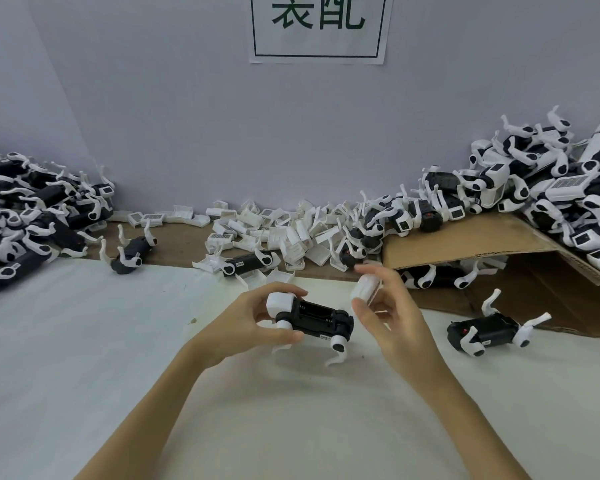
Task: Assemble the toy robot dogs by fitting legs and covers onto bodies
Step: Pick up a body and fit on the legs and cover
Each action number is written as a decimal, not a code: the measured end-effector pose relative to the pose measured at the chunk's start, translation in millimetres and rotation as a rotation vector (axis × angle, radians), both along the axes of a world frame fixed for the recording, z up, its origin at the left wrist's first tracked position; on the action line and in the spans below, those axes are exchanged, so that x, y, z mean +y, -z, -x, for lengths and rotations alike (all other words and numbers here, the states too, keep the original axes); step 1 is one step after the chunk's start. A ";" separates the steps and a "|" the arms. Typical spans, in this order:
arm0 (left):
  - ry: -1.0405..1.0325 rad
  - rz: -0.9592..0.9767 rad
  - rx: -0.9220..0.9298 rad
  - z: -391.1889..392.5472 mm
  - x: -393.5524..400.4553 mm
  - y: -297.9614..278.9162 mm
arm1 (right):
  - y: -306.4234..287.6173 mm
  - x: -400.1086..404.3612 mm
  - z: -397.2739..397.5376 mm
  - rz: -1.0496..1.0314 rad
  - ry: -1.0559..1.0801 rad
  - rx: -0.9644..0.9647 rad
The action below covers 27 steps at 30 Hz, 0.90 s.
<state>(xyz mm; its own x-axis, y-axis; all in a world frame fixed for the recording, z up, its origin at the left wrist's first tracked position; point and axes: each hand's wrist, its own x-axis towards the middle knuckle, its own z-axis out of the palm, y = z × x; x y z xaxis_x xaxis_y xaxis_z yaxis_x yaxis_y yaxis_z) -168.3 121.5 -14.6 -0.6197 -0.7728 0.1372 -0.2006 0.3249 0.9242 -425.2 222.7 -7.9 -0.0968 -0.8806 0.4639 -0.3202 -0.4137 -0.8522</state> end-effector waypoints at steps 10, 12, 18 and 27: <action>0.011 0.028 -0.008 5.0 3.6 -2.6 | 2.5 1.7 -3.9 0.011 0.147 0.087; 0.008 0.043 -0.013 6.6 4.7 -3.3 | 3.6 2.3 -9.4 -0.031 0.141 0.119; -0.019 0.050 -0.023 8.5 6.3 -4.0 | 10.7 1.6 -20.6 0.119 0.247 0.334; -0.040 0.033 -0.017 10.2 7.2 -3.3 | 13.5 1.0 -26.7 0.213 0.295 0.207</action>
<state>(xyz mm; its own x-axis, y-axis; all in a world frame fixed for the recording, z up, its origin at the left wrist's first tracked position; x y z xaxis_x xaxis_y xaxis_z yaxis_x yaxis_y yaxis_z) -178.5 128.6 -11.3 -0.5907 -0.7922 0.1533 -0.2294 0.3470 0.9094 -398.4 223.6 -21.4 -0.2164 -0.7115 0.6685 -0.6067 -0.4384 -0.6631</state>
